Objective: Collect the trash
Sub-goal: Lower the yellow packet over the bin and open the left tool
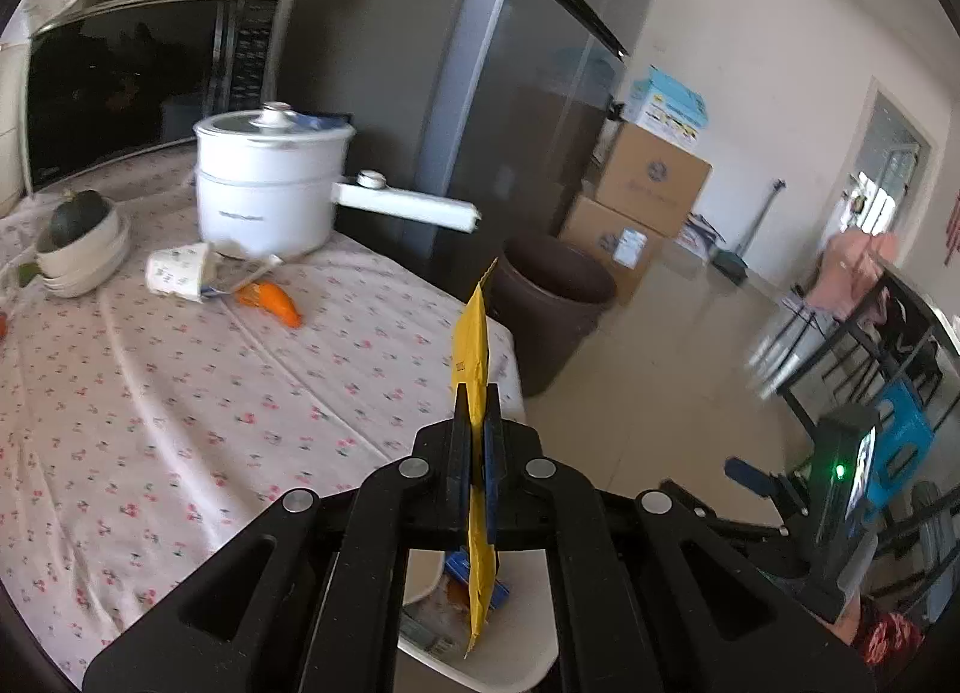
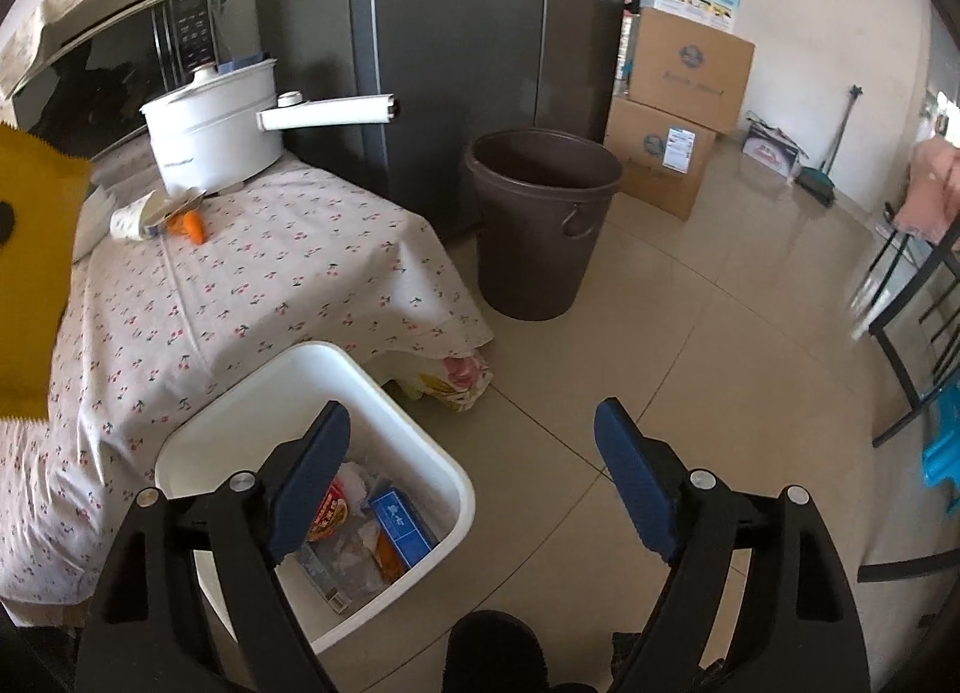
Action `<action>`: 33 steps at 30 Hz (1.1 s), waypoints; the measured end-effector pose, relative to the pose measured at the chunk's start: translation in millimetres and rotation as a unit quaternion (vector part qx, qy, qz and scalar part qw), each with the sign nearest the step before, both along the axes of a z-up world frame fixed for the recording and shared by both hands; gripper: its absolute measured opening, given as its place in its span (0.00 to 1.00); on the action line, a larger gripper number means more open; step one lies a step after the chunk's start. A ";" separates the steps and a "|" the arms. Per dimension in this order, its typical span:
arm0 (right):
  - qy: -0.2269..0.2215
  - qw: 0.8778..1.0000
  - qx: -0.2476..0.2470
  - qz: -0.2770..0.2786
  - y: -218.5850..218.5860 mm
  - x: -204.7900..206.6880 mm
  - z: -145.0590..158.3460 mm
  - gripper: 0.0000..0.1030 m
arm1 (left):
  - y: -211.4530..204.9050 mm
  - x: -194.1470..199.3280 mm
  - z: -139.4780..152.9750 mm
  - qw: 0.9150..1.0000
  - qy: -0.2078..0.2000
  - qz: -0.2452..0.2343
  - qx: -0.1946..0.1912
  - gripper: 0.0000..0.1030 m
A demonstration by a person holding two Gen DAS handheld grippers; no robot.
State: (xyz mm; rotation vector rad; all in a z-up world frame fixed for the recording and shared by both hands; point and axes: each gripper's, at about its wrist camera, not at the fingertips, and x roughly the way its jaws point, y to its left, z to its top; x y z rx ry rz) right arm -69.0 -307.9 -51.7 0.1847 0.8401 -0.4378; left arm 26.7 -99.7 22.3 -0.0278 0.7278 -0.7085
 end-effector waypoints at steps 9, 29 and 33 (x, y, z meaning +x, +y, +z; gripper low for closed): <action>-0.005 1.000 -0.001 -0.014 -4.6 -0.7 0.2 0.79 | -28.2 -10.0 -26.3 0.998 0.032 -0.045 0.023 0.04; 0.005 1.000 -0.008 -0.007 10.4 15.6 1.7 0.93 | -16.4 7.7 -60.9 0.994 0.052 0.007 0.096 0.84; 0.014 1.000 -0.016 0.023 26.2 34.9 7.4 0.93 | 0.5 27.1 -66.5 0.990 0.053 0.052 0.123 0.90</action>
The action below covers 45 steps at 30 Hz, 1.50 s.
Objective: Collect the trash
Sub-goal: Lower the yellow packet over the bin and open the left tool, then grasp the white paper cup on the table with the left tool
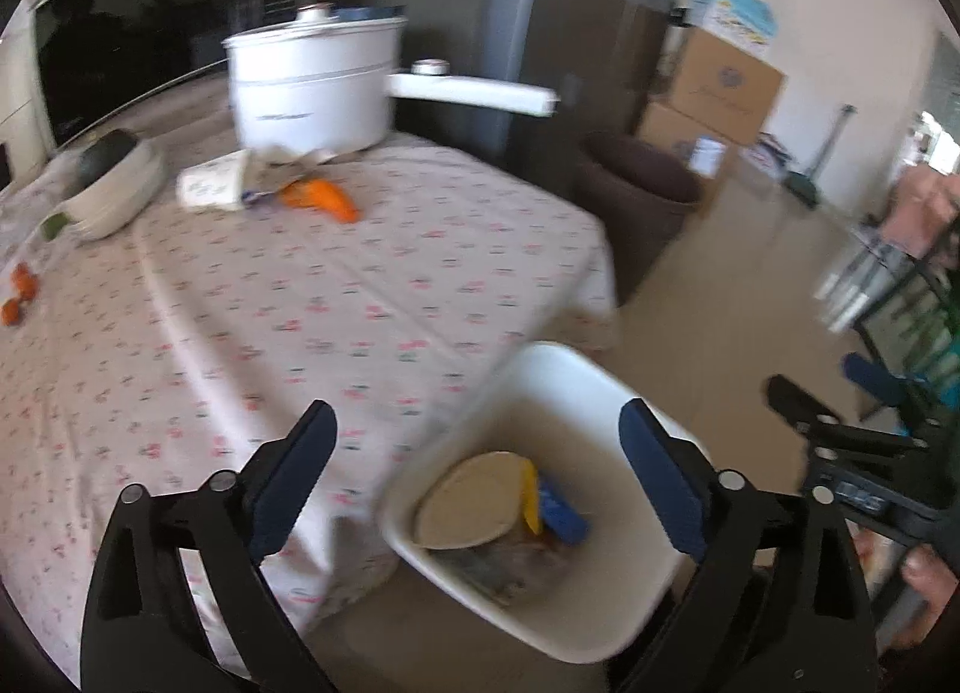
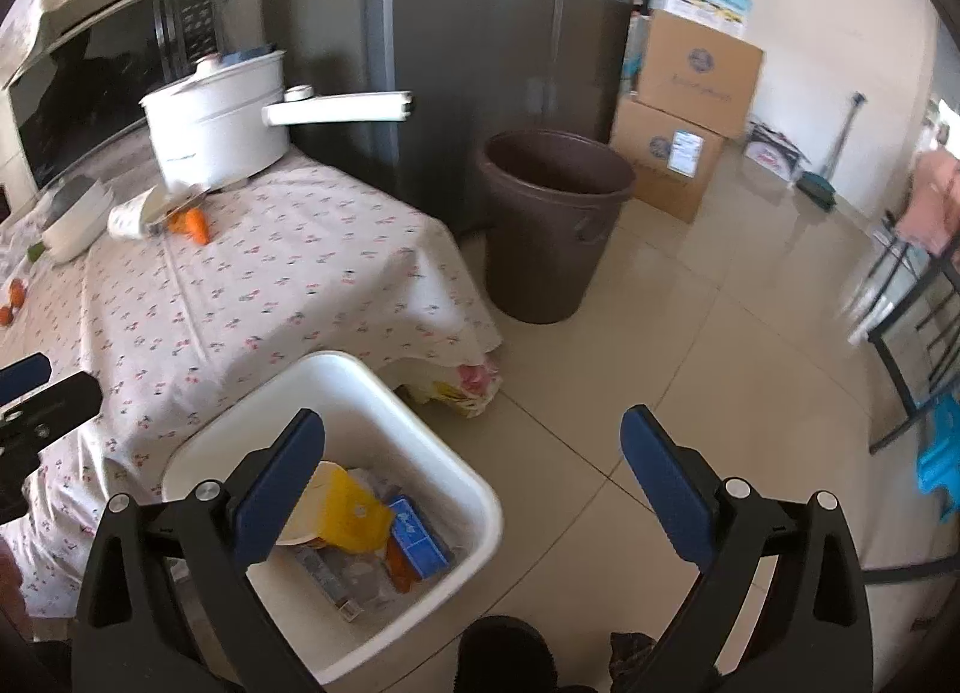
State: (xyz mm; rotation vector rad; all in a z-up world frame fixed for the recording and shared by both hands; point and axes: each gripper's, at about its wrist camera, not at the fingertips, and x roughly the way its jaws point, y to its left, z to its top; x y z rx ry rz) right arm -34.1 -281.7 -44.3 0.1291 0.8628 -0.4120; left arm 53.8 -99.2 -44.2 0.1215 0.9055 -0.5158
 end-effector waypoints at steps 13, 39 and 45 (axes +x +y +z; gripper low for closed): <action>0.007 0.993 -0.030 0.112 51.6 79.5 5.6 0.93 | 79.7 122.4 -33.9 0.988 0.017 0.143 0.052 0.91; 0.078 0.985 0.027 0.152 49.0 126.4 -47.5 0.93 | 88.2 351.6 -76.1 0.972 0.075 0.223 0.012 0.67; 0.070 0.981 0.037 0.178 61.1 147.1 -43.7 0.93 | 109.7 322.4 -72.6 0.973 0.073 0.218 -0.003 0.12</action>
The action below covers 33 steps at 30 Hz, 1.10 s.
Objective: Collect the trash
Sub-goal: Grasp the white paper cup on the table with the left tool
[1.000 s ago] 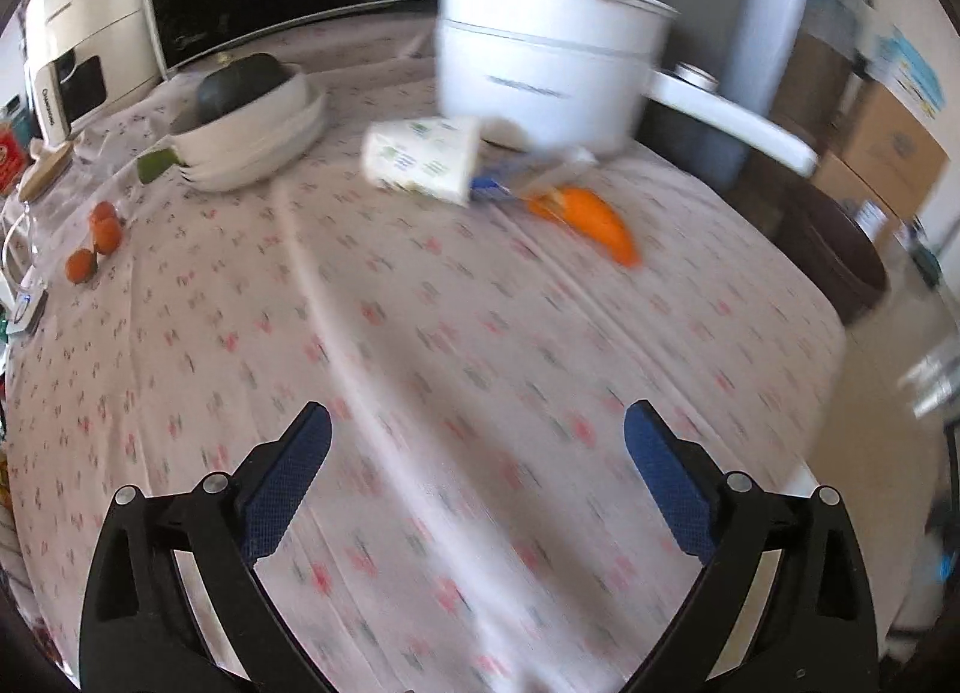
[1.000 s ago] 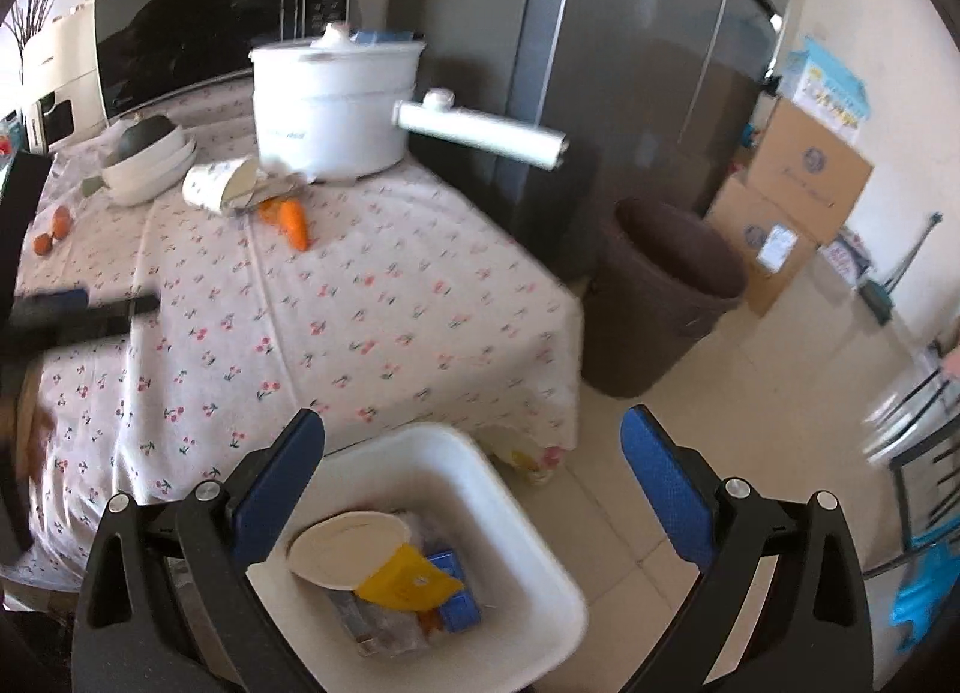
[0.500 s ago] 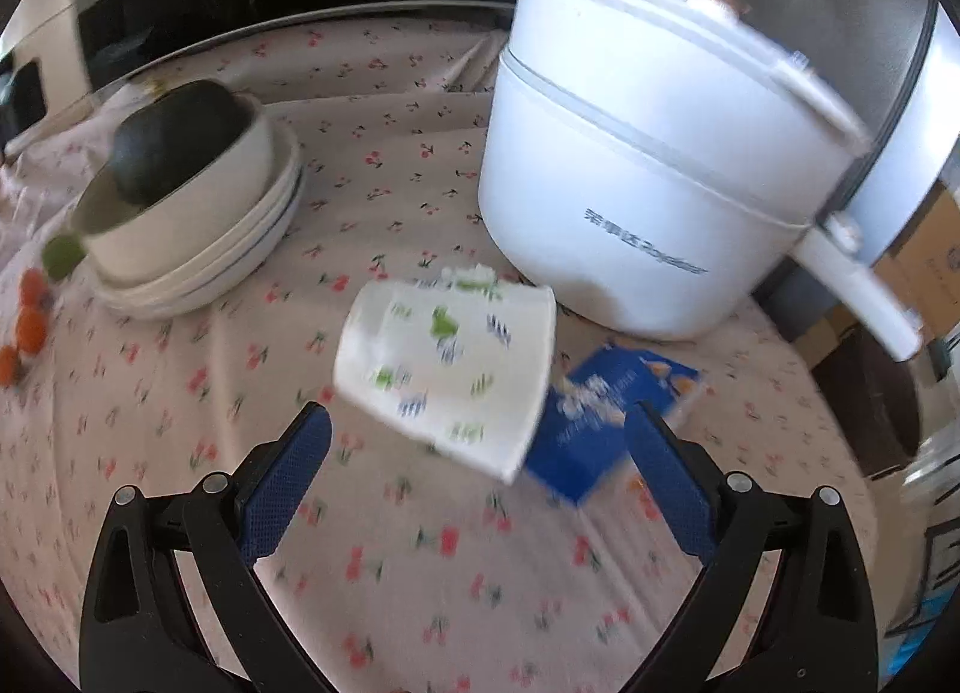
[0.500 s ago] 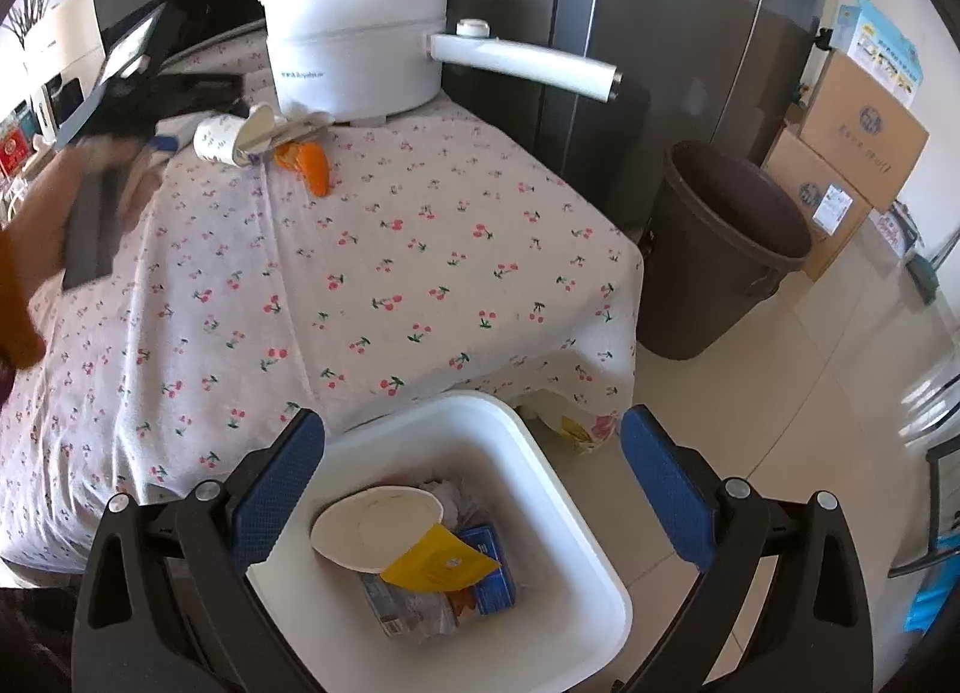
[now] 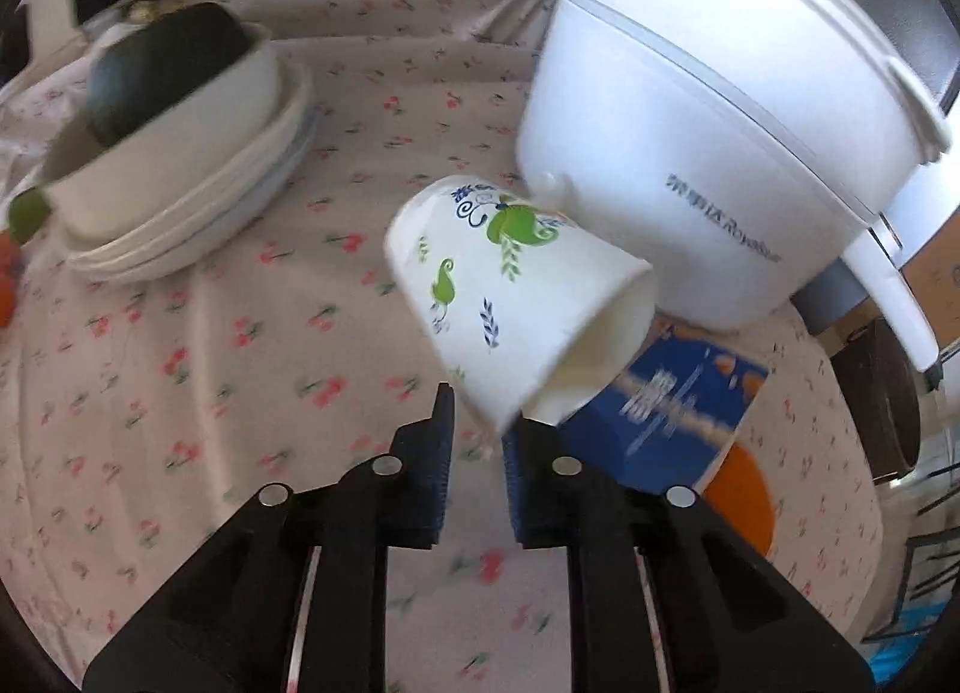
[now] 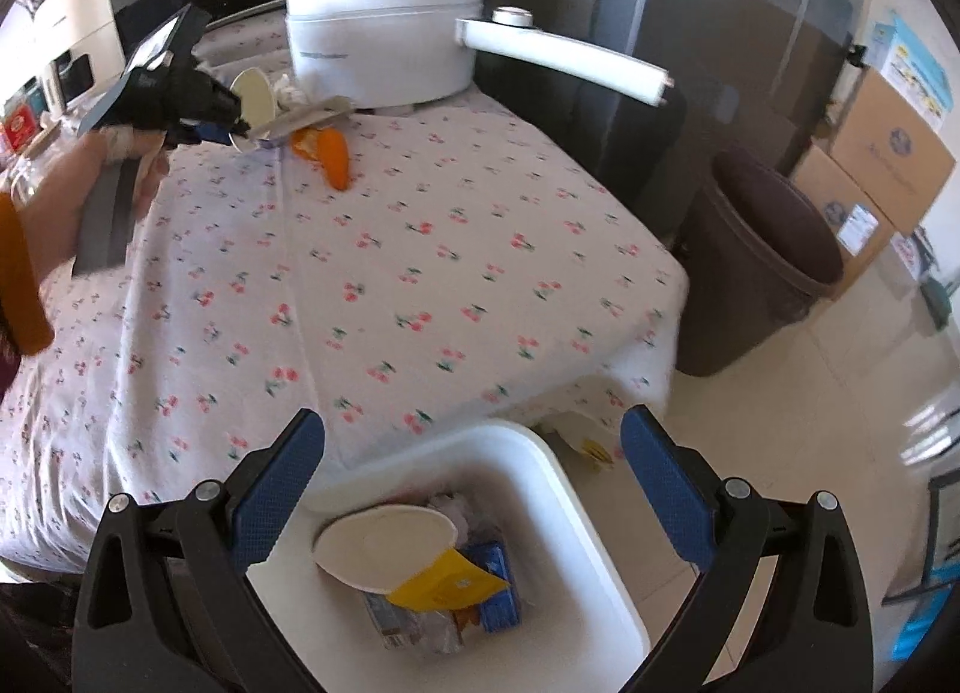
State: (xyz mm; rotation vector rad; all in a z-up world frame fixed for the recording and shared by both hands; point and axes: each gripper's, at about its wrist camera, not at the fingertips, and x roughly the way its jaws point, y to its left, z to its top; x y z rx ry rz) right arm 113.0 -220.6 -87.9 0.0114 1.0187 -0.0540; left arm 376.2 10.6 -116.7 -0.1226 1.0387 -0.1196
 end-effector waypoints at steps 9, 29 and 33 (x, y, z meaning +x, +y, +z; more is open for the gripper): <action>-0.024 0.997 0.067 0.030 13.2 68.2 15.3 0.93 | 57.3 -82.5 31.0 0.999 -0.034 0.023 -0.031 0.02; -0.070 0.994 0.080 0.008 9.3 128.7 15.9 0.93 | 30.7 12.6 32.2 0.998 -0.005 0.053 0.019 0.93; -0.065 0.995 0.079 0.013 9.9 138.7 8.6 0.93 | 23.6 48.3 12.4 0.995 0.036 0.060 0.065 0.93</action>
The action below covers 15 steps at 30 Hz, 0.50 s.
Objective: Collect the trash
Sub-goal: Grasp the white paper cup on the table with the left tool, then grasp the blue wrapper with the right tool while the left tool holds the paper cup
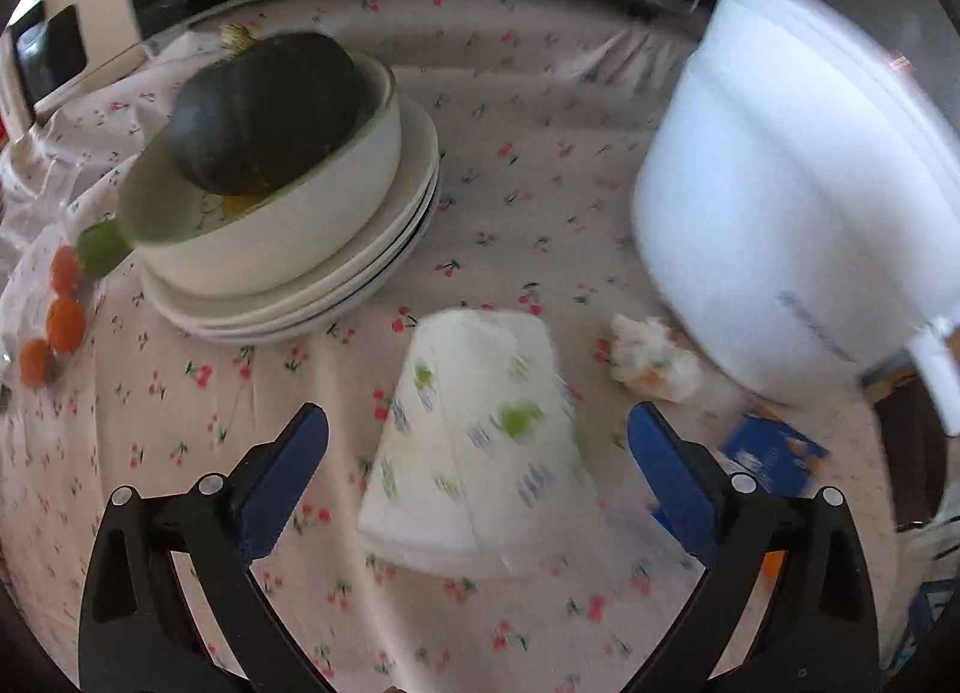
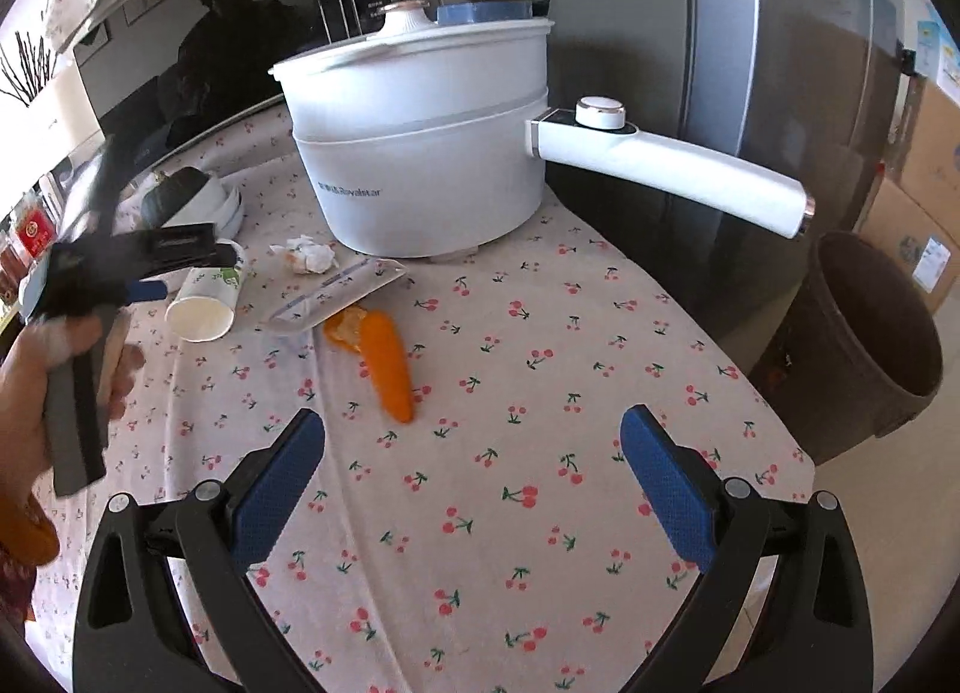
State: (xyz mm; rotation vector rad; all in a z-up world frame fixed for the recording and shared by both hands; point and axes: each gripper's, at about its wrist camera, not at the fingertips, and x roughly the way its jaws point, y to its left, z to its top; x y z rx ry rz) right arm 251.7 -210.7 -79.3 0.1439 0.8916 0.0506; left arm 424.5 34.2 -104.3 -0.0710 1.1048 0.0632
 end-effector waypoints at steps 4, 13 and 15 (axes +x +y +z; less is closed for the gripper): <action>0.010 1.000 0.008 0.010 3.5 10.9 -7.5 0.93 | -3.4 10.9 -15.6 0.999 0.031 -0.009 0.030 0.77; 0.031 0.997 0.056 0.044 22.5 47.7 -14.1 0.93 | 28.5 -65.5 7.2 0.998 -0.008 -0.055 -0.039 0.58; 0.038 0.995 0.077 0.049 29.1 60.7 -10.7 0.93 | 43.4 -100.2 22.3 0.996 -0.025 -0.053 -0.068 0.58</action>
